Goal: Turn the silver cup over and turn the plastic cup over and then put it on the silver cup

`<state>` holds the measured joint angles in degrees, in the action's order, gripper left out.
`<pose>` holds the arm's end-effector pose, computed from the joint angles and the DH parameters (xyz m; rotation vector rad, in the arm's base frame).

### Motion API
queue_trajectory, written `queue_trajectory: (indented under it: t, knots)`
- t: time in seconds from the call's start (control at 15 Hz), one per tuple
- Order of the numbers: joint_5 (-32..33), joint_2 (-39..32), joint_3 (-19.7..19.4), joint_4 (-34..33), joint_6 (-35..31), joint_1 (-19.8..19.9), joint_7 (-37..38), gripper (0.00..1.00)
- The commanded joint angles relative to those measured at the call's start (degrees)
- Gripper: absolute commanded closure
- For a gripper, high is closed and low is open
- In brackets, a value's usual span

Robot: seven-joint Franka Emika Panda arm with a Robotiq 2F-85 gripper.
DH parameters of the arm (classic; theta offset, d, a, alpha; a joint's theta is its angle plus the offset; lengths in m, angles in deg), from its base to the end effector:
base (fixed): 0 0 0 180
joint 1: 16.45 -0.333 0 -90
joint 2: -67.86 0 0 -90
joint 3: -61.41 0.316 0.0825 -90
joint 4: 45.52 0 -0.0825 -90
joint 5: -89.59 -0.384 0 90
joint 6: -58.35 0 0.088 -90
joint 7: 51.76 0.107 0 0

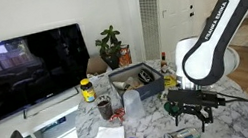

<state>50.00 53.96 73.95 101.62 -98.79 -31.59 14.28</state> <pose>0.3911 0.1833 0.1692 -2.3414 1.8259 0.3971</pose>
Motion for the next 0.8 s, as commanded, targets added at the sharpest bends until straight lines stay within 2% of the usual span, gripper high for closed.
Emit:
queue_trajectory:
  t: [0.0, 0.33, 0.73]
  knots:
    - [-5.25, -4.03, 1.55, -2.09, 0.54, 0.89, -0.3, 0.0]
    - [-11.6, -8.8, 1.72, -5.04, -1.7, 0.45, -0.42, 0.0]
    - [-12.04, -13.08, -0.21, -7.63, -5.0, -1.56, 1.43, 0.0]
